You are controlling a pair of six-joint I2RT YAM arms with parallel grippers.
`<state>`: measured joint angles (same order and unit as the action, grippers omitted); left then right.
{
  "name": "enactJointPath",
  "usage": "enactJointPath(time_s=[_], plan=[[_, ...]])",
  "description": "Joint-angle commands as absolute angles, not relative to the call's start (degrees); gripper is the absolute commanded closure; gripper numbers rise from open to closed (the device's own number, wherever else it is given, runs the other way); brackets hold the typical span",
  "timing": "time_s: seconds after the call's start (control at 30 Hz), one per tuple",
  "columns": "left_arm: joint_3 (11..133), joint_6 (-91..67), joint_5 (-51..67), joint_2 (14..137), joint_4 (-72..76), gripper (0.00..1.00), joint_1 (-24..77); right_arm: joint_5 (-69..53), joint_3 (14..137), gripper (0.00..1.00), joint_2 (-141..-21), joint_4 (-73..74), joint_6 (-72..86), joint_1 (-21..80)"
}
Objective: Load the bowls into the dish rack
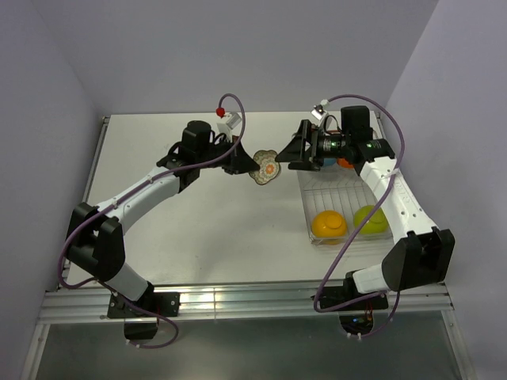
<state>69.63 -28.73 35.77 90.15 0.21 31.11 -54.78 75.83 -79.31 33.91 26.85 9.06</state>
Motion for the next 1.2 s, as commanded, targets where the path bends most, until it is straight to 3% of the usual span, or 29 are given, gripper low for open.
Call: enactJointPath(time_s=[0.0, 0.23, 0.63, 1.17], plan=[[70.49, -28.83, 37.53, 87.28, 5.36, 1.0, 31.2, -59.14, 75.85, 0.01, -80.42, 28.93, 32.5, 9.49], [70.49, -29.88, 37.7, 87.27, 6.85, 1.0, 31.2, -61.87, 74.01, 0.04, -82.0, 26.46, 36.12, 10.37], [71.02, -30.41, 37.88, 87.71, 7.47, 1.0, 31.29, -64.6, 72.07, 0.2, -83.23, 23.29, 38.93, 11.6], [70.58, -30.23, 39.11, 87.54, 7.3, 1.0, 31.55, -63.2, 74.44, 0.22, -84.82, 24.52, 36.92, 11.6]])
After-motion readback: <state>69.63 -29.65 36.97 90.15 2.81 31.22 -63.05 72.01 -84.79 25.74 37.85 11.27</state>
